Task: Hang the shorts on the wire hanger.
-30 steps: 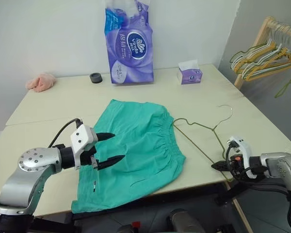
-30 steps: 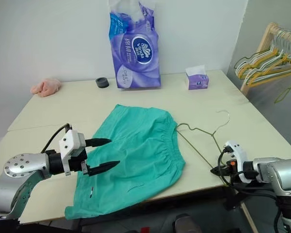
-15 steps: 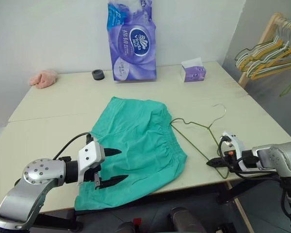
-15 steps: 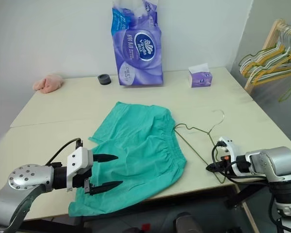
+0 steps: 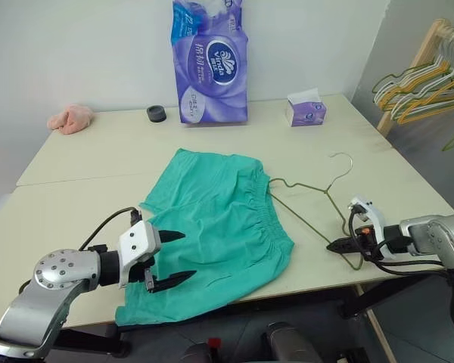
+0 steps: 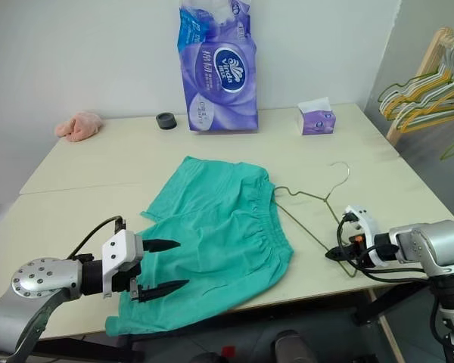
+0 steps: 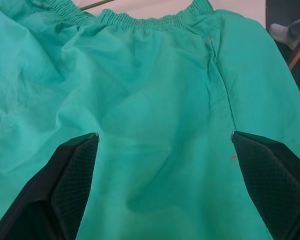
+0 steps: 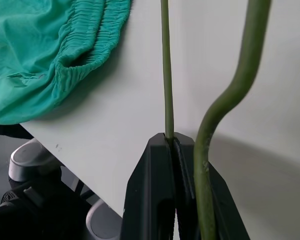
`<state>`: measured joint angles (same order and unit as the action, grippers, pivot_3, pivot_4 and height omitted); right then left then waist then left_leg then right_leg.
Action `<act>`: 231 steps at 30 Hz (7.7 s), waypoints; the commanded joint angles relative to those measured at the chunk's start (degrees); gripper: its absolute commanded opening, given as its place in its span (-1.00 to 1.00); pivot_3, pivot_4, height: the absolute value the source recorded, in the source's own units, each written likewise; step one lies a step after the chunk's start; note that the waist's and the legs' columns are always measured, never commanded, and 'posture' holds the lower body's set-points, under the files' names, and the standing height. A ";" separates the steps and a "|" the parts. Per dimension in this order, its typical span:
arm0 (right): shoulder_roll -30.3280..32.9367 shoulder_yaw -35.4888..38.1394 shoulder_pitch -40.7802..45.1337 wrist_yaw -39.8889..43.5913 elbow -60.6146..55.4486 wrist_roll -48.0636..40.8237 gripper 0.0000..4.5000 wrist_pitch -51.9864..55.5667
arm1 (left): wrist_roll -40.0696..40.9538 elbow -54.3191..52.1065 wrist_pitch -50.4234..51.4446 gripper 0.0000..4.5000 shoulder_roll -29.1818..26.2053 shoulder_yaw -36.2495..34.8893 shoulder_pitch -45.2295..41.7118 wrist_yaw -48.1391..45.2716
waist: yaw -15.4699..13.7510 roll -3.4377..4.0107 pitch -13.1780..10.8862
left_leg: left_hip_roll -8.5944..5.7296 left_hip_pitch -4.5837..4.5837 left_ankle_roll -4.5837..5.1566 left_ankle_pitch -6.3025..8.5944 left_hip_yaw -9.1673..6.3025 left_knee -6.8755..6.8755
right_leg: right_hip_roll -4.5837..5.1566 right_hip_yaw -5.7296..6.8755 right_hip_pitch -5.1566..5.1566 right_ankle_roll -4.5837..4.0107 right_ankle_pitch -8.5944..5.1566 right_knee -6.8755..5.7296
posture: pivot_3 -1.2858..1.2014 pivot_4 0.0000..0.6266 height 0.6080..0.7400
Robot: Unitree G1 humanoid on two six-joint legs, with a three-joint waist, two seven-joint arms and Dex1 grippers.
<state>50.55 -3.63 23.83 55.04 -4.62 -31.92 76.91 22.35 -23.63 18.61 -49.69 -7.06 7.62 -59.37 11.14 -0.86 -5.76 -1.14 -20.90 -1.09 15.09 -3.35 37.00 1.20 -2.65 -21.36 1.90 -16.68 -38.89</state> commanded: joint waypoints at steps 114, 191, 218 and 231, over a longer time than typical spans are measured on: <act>-18.26 -18.28 11.52 -4.36 -9.26 34.35 -1.00 -59.49 | -13.40 29.91 -13.11 0.10 4.98 12.61 -39.54 -7.41 | 3.38 -0.27 0.25 | -0.10 -0.35 -0.03 -0.02 -0.48 0.28 | 0.15 0.34 -0.23 -0.16 0.30 -0.26 | -0.18 -0.94 1.00; -16.10 -16.95 11.82 1.48 -13.92 26.94 -1.00 -44.38 | -13.36 38.46 -18.87 0.98 -0.36 12.07 -43.07 -20.96 | 3.88 -0.32 1.67 | -0.15 -0.95 -0.02 0.01 -0.82 0.90 | 0.17 0.62 -0.45 -0.16 0.30 -0.33 | -0.20 -0.96 1.00; -15.68 -17.38 12.19 4.66 -11.92 26.49 -0.89 -50.68 | -13.33 35.75 -17.71 -1.00 -0.26 12.18 -39.34 -20.88 | 3.92 -0.32 1.69 | -0.15 -0.95 -0.02 0.01 -0.85 0.91 | 0.17 0.65 -0.45 -0.16 0.30 -0.34 | -0.19 -0.98 1.00; -8.88 -10.66 9.56 4.35 9.80 29.28 0.99 -66.70 | -12.75 36.14 -16.51 -1.00 -2.06 11.00 -38.59 -19.24 | 3.85 -0.34 1.75 | -0.17 -0.93 -0.02 0.01 -0.82 0.91 | 0.19 0.65 -0.42 -0.17 0.30 -0.36 | -0.18 -0.99 1.00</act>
<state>42.71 -16.45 33.85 59.66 6.10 0.13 10.49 8.86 13.36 1.99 -50.46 6.22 -30.38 -79.30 15.00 -1.20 -4.01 -1.30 -21.82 -1.10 15.10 -4.18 37.91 1.38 -1.99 -21.78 1.72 -16.38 -39.26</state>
